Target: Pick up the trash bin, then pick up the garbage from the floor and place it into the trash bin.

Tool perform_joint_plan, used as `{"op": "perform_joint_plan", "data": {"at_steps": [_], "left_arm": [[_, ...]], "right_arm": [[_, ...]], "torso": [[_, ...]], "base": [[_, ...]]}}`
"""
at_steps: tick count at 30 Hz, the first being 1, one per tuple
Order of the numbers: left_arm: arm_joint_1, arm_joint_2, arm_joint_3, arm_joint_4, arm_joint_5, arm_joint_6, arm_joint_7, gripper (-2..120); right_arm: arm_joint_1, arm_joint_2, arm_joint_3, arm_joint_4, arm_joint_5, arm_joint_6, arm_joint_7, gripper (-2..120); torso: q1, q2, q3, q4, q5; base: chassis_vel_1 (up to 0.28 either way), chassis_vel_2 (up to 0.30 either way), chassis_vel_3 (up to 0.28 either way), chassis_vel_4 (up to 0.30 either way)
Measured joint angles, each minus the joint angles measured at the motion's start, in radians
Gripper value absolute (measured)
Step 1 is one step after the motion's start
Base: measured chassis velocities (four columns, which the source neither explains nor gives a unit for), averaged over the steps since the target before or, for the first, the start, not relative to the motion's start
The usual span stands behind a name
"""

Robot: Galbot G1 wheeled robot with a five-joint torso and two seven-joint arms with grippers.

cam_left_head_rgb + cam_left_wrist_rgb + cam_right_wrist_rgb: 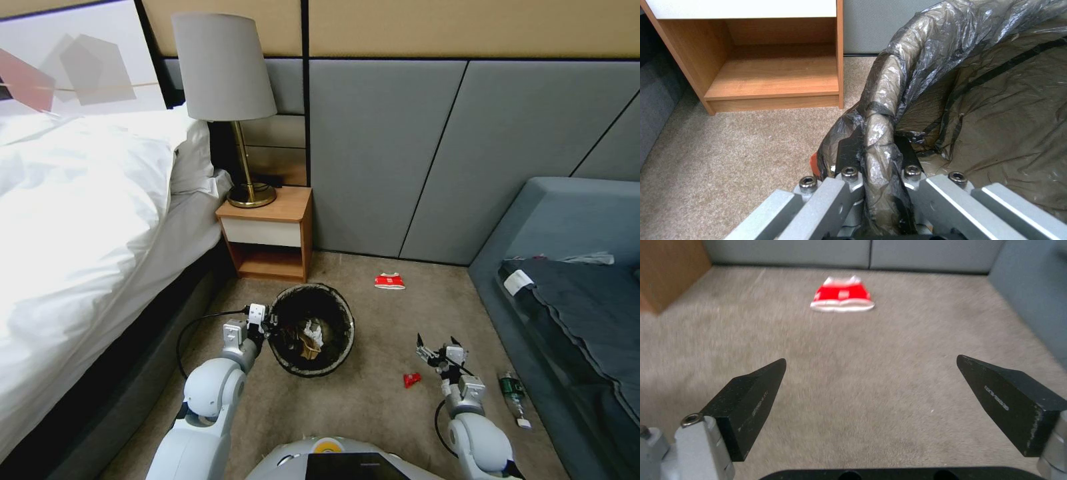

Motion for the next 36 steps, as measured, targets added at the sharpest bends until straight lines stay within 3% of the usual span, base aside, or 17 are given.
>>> {"op": "perform_joint_plan", "data": {"at_steps": [4,8,15,21,27,36], "left_arm": [[0.001,0.000,-0.001,0.000,-0.001,0.000,0.000,1],[0.001,0.002,0.000,-0.009,-0.004,0.000,0.000,1],[0.006,0.006,-0.006,-0.015,-0.008,0.000,-0.001,1],[0.010,0.005,-0.006,-0.016,-0.008,0.000,-0.001,1],[0.014,0.007,-0.005,-0.021,-0.008,0.000,-0.001,1],[0.016,0.008,-0.004,-0.018,-0.006,0.000,-0.001,1]], "right_arm": [[0.010,-0.027,0.005,-0.031,0.051,-0.030,-0.015,100],[0.088,-0.093,-0.001,-0.185,0.089,-0.049,-0.100,100],[0.138,-0.116,-0.041,-0.344,0.084,-0.058,-0.164,100],[0.162,-0.118,-0.050,-0.410,0.077,-0.052,-0.190,100],[0.218,-0.139,-0.057,-0.556,0.024,0.017,-0.277,100],[0.284,-0.121,-0.076,-0.740,-0.053,0.098,-0.253,100]], "torso": [[0.000,0.000,0.000,0.0000,0.0000],[0.000,0.000,0.000,0.0003,-0.0001],[0.000,0.000,0.000,0.0001,-0.0001],[0.000,0.000,0.000,0.0001,0.0000],[0.000,0.000,0.000,0.0001,0.0000],[0.000,0.000,0.000,0.0001,0.0001]], "base": [[0.000,0.000,0.000,0.000],[0.000,0.000,0.000,0.000],[0.000,0.000,0.000,0.000],[0.000,0.000,0.000,0.000],[0.000,0.000,0.000,0.000],[0.000,0.000,0.000,0.000]]}}
